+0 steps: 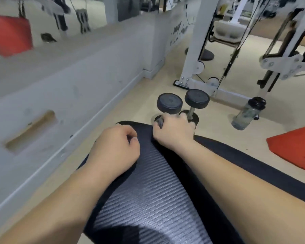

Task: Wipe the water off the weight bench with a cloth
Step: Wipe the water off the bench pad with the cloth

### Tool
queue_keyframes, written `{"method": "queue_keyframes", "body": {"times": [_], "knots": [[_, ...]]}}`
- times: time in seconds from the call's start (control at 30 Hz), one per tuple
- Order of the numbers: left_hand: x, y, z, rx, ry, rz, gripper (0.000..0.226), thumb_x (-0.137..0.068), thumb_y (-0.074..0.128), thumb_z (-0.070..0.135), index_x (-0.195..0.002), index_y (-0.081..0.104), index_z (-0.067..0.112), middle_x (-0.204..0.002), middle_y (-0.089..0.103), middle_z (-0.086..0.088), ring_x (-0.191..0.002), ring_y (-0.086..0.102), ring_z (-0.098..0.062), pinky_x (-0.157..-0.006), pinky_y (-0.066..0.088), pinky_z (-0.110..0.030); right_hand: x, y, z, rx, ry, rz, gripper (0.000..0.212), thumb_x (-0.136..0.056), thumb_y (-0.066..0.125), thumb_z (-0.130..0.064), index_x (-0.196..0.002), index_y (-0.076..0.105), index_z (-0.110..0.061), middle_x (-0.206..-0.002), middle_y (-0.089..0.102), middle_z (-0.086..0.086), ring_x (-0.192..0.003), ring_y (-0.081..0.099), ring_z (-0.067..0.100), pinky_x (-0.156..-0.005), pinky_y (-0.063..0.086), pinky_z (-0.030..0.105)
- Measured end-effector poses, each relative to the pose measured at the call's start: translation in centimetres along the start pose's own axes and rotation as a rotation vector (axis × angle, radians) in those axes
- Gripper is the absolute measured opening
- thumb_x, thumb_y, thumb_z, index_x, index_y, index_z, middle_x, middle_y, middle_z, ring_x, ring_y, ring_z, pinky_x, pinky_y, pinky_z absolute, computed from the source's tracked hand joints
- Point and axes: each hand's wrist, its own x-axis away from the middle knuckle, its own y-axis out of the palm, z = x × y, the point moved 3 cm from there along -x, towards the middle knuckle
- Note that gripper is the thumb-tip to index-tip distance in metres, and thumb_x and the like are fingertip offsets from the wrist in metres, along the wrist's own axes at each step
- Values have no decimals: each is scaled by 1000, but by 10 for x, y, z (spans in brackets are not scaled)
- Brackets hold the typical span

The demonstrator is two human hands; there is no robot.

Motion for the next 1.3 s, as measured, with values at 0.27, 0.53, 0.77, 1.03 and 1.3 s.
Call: {"method": "queue_keyframes", "body": {"times": [0.27,0.53,0.77,1.03,1.3], "knots": [[-6,-45,-69,21,-183,176,30,-84,56,10,-104,72,25,-107,66,4,-90,62,-22,-81,45,-30,-16,36,-125,50,-190,-54,34,-96,41,-44,-112,66,-27,-106,70,3,-127,41,29,-93,33,51],[26,-98,-107,54,-369,305,46,-77,51,0,-108,71,27,-114,67,5,-101,62,-20,-83,44,-30,89,64,-214,329,-781,-392,18,-90,45,-33,-79,52,-21,-74,56,-9,-85,55,25,-98,38,43],[62,-114,-109,31,-409,159,38,-80,51,3,-106,71,23,-110,70,1,-103,65,-26,-92,55,-39,147,65,-196,279,-1041,-184,27,-90,50,-46,-71,50,-27,-67,42,-10,-100,39,24,-93,32,44],[119,-96,-96,-20,-375,-93,23,-87,52,6,-100,65,20,-100,70,-8,-92,70,-35,-84,63,-46,240,56,-108,704,-1439,-76,28,-78,60,-46,-92,70,-25,-89,64,-8,-100,42,24,-80,38,47],[181,-44,-17,-243,-8,-133,15,-87,54,19,-95,66,22,-102,59,-2,-95,63,-28,-87,55,-41,304,28,-1,518,-1375,-33,48,-97,46,-57,-82,68,-16,-83,59,-2,-97,42,26,-79,39,46]]}}
